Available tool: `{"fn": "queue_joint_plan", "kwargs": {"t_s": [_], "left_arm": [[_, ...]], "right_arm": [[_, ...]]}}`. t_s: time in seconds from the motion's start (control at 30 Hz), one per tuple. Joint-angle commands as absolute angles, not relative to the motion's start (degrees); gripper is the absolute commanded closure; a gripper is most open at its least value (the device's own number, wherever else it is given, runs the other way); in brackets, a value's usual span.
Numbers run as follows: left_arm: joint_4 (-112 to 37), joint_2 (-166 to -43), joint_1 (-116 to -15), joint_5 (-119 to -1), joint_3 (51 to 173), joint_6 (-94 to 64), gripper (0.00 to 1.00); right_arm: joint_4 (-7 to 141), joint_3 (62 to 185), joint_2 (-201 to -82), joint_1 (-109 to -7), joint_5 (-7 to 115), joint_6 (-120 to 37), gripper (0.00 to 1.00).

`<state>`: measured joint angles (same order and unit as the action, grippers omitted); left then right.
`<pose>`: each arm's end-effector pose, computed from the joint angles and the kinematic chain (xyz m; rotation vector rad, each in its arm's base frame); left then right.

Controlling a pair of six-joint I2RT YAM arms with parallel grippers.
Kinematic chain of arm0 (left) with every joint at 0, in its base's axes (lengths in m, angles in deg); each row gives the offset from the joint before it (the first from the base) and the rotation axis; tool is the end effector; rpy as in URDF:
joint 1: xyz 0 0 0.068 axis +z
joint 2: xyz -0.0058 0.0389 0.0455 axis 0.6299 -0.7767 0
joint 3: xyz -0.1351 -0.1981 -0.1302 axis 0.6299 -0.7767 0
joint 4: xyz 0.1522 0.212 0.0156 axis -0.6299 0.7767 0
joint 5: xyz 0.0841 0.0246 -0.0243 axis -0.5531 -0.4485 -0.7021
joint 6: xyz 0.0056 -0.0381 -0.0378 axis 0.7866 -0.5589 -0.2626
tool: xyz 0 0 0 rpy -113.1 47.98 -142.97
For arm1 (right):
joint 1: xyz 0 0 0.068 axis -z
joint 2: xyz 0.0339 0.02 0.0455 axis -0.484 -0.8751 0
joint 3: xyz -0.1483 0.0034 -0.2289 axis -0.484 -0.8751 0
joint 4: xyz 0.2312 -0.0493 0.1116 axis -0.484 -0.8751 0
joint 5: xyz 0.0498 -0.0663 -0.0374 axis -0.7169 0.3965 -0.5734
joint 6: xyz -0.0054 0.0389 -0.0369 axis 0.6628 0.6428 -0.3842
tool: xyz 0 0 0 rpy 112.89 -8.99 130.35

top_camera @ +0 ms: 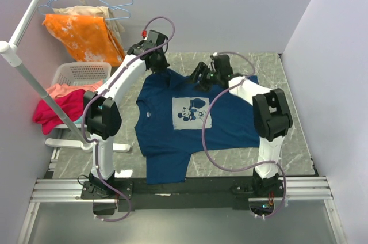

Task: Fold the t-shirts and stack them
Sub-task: Fold the tshirt

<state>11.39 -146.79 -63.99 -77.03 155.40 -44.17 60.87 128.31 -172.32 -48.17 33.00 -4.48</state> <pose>0.4196 -0.1893 0.3199 -0.3983 2.3955 -0.3465 0.4123 0.1620 0.2161 0.2107 2.3881 1.1286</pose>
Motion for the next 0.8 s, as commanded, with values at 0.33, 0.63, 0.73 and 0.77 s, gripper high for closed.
{"fn": "queue_joint_plan", "kwargs": {"t_s": [0.33,0.63,0.73,0.77], "left_arm": [[13.5,-144.4,-62.8,-66.3,159.1,-45.0,0.99],[11.1,-142.9,-59.5,-64.0,158.8,-49.3,0.99],[9.6,-142.6,-58.3,-63.4,158.2,-50.7,0.99],[9.1,-142.5,-57.9,-62.8,158.5,-51.0,0.99]], "right_arm": [[113.8,122.3,-182.7,-53.6,24.3,31.9,0.34],[117.4,118.9,-182.8,-53.8,26.0,34.1,0.38],[114.7,118.6,-181.5,-54.1,26.3,31.1,0.38],[113.9,118.4,-180.9,-54.1,26.4,30.3,0.38]]}}
